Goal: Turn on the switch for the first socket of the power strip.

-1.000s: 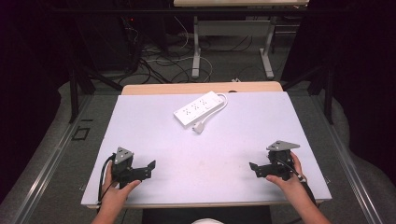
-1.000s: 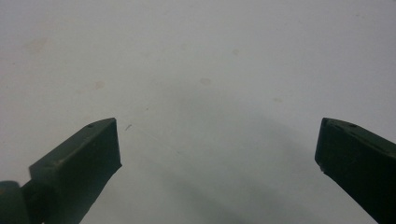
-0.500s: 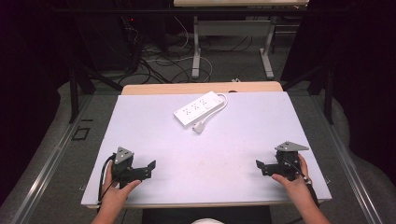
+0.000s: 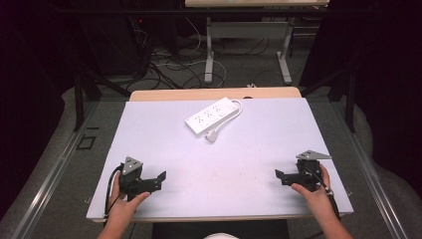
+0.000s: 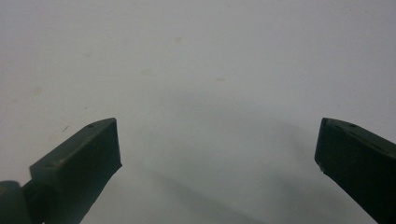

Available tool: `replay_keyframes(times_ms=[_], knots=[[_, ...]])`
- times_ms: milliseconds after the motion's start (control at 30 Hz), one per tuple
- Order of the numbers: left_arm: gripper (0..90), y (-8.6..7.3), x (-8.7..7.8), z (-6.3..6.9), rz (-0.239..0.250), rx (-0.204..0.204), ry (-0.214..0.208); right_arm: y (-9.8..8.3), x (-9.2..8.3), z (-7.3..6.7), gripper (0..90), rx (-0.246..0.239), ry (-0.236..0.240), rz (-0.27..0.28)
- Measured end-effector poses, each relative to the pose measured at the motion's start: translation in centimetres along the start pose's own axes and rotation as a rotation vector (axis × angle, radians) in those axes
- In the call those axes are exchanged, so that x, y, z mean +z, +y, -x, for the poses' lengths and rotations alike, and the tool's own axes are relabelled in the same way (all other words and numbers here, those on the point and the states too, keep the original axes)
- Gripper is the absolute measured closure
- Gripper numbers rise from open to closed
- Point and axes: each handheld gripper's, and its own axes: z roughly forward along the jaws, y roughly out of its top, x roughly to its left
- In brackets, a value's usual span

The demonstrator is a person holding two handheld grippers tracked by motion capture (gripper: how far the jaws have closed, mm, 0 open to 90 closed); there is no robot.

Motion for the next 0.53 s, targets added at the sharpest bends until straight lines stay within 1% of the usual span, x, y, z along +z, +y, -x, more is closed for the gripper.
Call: replay_keyframes(times_ms=[133, 533], knots=[[3.4, 0.01, 0.06, -0.05, 0.0, -0.005, 0.0, -0.07, 0.13, -0.03, 0.1, 0.017, 0.003, -0.008], [3.4, 0.0, 0.09, -0.11, 0.0, -0.004, 0.001, 0.0, 0.09, 0.0, 0.2, 0.015, 0.004, -0.006]])
